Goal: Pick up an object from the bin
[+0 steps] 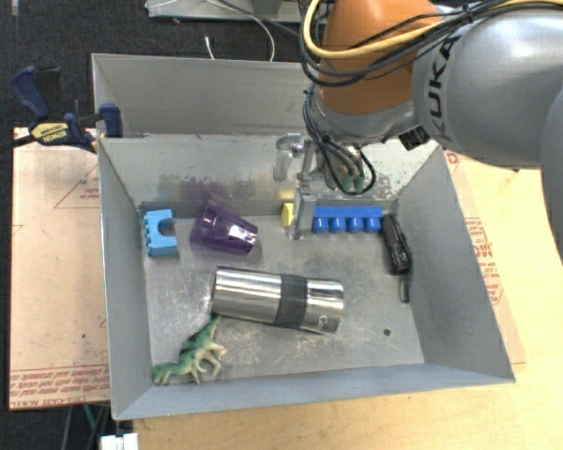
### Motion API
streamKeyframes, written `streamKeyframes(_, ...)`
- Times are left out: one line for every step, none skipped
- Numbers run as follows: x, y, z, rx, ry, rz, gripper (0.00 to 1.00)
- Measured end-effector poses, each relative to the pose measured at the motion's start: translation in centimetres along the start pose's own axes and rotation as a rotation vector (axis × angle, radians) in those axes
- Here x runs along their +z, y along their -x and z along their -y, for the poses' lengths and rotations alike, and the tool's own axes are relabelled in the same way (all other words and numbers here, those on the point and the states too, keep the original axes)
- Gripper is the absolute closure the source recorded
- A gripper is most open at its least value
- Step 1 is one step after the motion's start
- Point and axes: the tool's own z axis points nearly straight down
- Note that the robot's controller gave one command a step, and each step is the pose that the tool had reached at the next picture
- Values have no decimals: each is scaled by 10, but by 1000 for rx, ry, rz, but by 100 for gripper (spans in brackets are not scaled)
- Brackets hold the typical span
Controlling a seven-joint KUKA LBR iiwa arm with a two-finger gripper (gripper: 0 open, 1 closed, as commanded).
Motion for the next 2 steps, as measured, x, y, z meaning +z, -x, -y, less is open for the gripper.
streamKeyframes(-5,1,1,3,0,8,0)
streamKeyframes(124,-1,-57,92,3,15,0)
